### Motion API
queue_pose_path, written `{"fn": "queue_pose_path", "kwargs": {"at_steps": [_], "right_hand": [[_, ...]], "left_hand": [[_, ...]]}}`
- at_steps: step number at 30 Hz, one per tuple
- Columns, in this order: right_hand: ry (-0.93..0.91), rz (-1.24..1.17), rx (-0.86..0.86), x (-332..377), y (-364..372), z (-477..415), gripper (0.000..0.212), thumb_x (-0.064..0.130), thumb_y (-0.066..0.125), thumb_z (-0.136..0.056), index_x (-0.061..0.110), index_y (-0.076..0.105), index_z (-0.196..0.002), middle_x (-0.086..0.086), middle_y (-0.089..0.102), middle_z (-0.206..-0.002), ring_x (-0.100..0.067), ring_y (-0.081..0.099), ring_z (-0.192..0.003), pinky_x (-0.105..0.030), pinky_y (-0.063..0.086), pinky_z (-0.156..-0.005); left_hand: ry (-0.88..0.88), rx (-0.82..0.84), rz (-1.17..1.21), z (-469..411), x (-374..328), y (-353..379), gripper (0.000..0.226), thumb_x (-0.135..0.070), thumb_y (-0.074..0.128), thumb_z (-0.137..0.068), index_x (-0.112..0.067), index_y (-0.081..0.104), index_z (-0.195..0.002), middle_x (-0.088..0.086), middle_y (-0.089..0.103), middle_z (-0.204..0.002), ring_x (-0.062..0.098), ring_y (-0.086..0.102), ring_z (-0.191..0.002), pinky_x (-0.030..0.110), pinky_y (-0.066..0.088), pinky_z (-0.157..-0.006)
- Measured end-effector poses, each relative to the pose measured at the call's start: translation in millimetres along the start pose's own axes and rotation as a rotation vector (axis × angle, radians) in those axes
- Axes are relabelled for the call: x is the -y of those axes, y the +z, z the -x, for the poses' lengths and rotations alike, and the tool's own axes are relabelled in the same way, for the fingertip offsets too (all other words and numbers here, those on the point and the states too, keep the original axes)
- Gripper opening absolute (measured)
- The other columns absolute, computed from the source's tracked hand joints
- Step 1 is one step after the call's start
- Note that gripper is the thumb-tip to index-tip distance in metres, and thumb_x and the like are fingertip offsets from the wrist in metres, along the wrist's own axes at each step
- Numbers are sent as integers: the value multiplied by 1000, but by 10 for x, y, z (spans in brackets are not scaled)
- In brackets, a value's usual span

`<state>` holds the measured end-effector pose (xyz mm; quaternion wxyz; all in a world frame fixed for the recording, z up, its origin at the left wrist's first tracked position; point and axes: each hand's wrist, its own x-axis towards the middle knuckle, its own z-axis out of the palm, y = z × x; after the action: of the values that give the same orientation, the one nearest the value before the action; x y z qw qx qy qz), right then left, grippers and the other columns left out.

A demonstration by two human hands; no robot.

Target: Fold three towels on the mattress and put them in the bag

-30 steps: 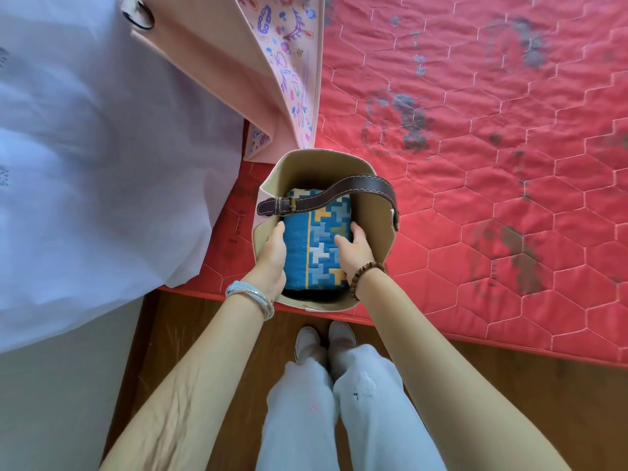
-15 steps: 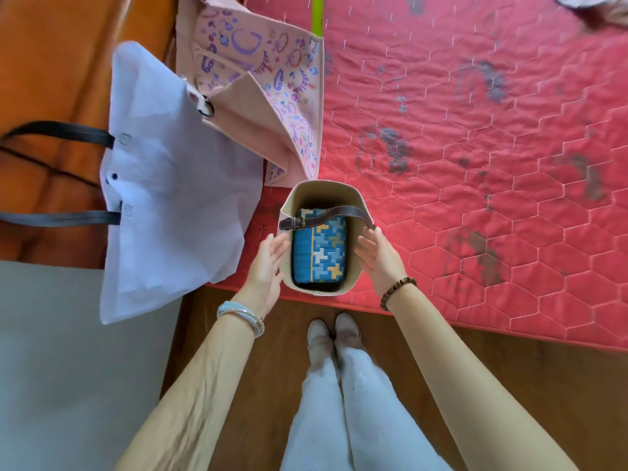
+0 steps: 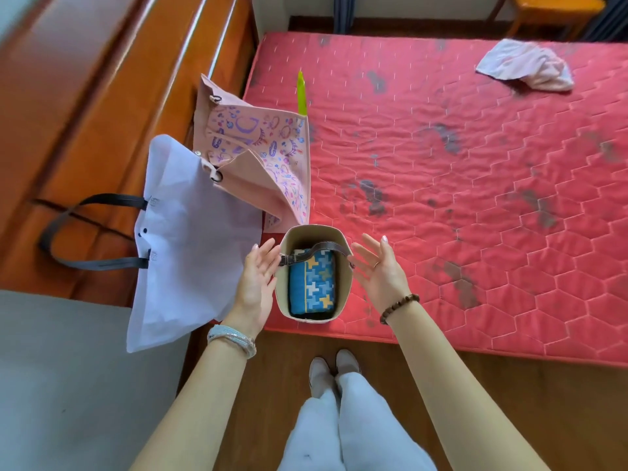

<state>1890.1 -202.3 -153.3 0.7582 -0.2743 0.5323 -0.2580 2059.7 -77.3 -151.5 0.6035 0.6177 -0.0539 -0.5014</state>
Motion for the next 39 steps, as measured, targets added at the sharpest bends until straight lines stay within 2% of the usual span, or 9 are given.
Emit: {"fn": "queue_pose_path", "kwargs": {"at_steps": [3,5,9,11,19,26,30,35,39], "right_hand": [[-28,-46,-8,114,-89,93,46,47,34,-102,20,59,-130,-7,62,-129,-24,59,-116,-39,48,-91],[-48,-67,-23,173,-183,161,46,47,34,-102,21,59,-130,-5,63,-128,-23,59,-116,-34,48,-78],[-97,-80,-52,255,-436,290,43,49,35,-101,26,62,-124,-2,65,-124,-22,60,-113,-45,43,-103],[-129,-84,-72,296,-597,349,42,51,34,-100,28,62,-122,0,65,-123,-21,61,-112,-47,39,-107],[-201,-190,-166,383,-1458,725,41,51,34,-100,29,62,-121,-1,63,-128,-20,59,-118,-47,35,-109],[-281,-285,-275,573,-2617,1338,45,51,35,-100,26,59,-128,0,65,-127,-20,61,-116,-47,38,-109],[-337,-318,-329,702,-3251,1734,46,52,31,-100,26,58,-127,-2,62,-129,-22,60,-118,-49,37,-110],[-416,-357,-407,840,-3970,2154,48,52,29,-101,24,56,-130,-2,60,-132,-24,59,-120,-51,37,-110],[-472,-426,-462,904,-4456,2458,47,50,26,-102,26,54,-131,-3,59,-134,-24,58,-120,-50,37,-110]], "left_hand": [[28,36,17,32,-90,103,44,-45,30,-106,-24,55,-136,-7,62,-130,12,51,-129,43,26,-122],[37,44,19,47,-128,158,39,-45,33,-105,-27,59,-128,-4,63,-131,13,51,-131,46,25,-122],[39,85,-10,103,-175,317,39,-46,34,-105,-29,60,-128,-1,60,-138,15,46,-137,48,22,-123],[29,123,-18,132,-150,452,40,-46,33,-105,-28,60,-129,0,59,-139,16,46,-137,47,22,-123],[-11,324,-67,319,202,1267,40,-46,34,-105,-26,61,-127,0,63,-134,15,55,-127,42,28,-118],[20,463,-76,770,625,2259,50,-47,37,-103,-20,52,-143,2,60,-139,16,55,-127,38,37,-109],[41,576,-87,1116,841,2803,68,-55,55,-93,-19,45,-149,5,57,-145,18,54,-133,40,41,-111],[-17,642,-73,1467,1123,3516,53,-45,38,-102,-18,49,-146,7,59,-142,21,55,-132,40,46,-102],[-47,720,-135,1743,1303,4055,51,-45,36,-103,-18,50,-145,7,59,-142,23,55,-133,43,42,-109]]}}
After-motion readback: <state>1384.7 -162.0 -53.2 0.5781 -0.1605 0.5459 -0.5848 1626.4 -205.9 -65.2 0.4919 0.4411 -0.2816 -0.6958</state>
